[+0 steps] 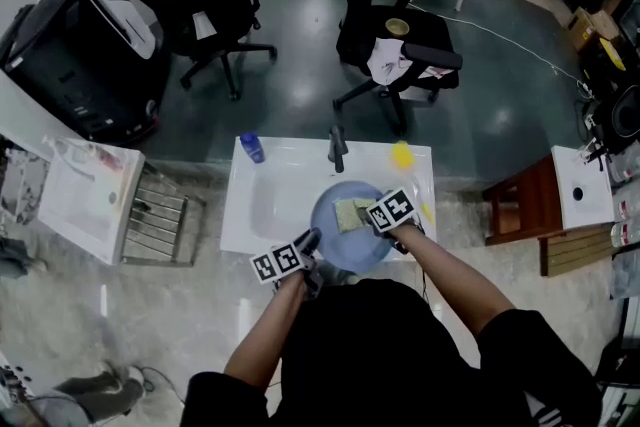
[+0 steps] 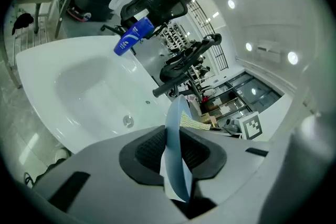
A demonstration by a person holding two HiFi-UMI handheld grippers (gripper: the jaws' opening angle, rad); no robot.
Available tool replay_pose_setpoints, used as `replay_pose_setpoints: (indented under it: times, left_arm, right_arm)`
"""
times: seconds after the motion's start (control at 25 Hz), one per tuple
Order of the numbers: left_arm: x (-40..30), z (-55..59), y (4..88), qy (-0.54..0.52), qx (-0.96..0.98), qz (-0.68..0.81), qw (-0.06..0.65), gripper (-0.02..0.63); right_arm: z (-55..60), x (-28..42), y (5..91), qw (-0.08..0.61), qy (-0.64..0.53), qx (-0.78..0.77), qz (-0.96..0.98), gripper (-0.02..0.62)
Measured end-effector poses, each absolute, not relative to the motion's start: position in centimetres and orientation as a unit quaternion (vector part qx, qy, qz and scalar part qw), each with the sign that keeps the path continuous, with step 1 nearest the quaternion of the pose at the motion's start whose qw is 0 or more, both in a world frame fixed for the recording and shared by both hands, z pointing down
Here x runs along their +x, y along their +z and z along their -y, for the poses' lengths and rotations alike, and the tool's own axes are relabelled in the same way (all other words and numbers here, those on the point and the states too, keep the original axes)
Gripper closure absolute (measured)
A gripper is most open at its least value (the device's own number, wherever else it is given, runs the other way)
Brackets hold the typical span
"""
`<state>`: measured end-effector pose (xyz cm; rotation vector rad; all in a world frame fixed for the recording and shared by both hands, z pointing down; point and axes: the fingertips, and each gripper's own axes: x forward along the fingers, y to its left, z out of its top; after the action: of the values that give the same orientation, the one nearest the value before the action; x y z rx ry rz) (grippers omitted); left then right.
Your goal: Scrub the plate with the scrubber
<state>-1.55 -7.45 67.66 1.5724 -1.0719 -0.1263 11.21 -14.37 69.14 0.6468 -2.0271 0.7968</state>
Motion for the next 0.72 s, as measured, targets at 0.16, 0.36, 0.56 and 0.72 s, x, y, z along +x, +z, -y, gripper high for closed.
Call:
replay_pose_setpoints:
  times: [0.16,0.36,0.56,0.72]
  left_arm:
    - [-1.0,7.6,67.5,-0.064,0.669,0.467,0.575,0.545]
    - [-0.6,7.8,67.2,-0.078,0.664,0.480,0.568,0.545]
    - [-1.1,7.8,67.4,-0.093,0.649,0.498,0.568,0.543]
    - [-1.8,8.1,67.3,-0.106,0.637,0.511,0.567,0.548]
  right_arm:
    - [16.4,14.8,69.3,0.424,0.316,0.281,0.801,0.529]
    - [17.8,18.2,69.6,0.439,0.295,0.299,0.794,0.529]
    - [17.7,18.1,67.5,0.384,0.330,0.288,0.813,0.530]
    - [15.7,15.2,62.8,0.284,0.380,0.243,0.846,0.532]
